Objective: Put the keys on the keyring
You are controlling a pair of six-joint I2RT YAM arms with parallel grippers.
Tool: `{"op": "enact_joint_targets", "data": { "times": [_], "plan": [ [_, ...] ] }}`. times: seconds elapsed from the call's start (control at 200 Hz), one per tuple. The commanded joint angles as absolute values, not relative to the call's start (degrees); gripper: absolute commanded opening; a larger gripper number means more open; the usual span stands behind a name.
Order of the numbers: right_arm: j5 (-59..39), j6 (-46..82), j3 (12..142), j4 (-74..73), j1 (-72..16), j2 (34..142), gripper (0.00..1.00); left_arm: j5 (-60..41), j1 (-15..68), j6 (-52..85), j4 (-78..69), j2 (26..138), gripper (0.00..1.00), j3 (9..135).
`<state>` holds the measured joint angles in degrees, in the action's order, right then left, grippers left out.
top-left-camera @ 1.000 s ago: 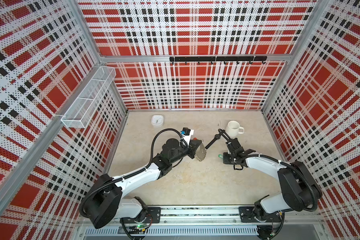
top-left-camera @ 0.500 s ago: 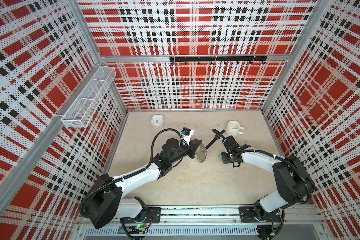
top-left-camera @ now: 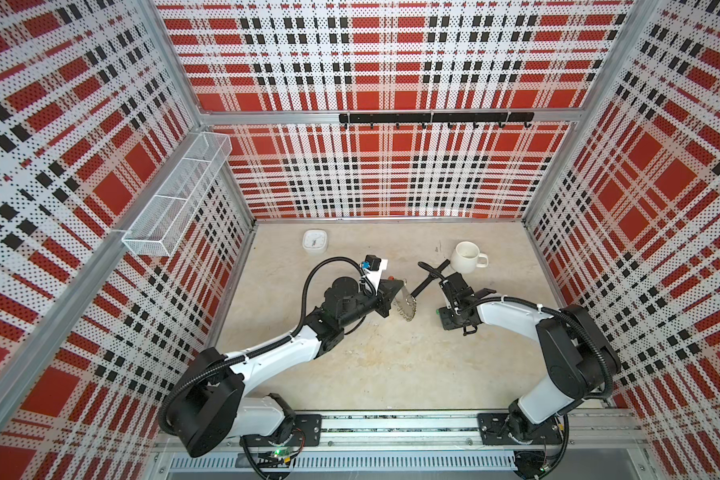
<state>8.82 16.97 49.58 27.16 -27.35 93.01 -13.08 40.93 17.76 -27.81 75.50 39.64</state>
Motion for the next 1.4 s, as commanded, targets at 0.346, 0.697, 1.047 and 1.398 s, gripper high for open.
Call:
{"op": "enact_joint_targets", "data": {
  "times": [0.346, 0.697, 1.047, 1.398],
  "plan": [
    [10.4, 16.0, 51.5, 27.8, -27.7, 94.7, 0.2, -13.5, 41.1, 17.6, -29.9, 75.2, 0.0, 41.4],
    [11.0, 16.4, 51.9, 28.3, -27.7, 93.5, 0.04, -13.6, 41.1, 17.6, -29.7, 75.7, 0.0, 42.0],
    [9.8, 18.1, 52.8, 31.7, -27.7, 87.9, 0.0, -13.5, 41.1, 17.4, -29.8, 75.8, 0.0, 41.7],
    [-28.0, 16.6, 48.0, 14.7, -27.3, 67.7, 0.0, -12.8, 39.1, 14.5, -29.2, 71.4, 0.0, 39.7]
  ]
}}
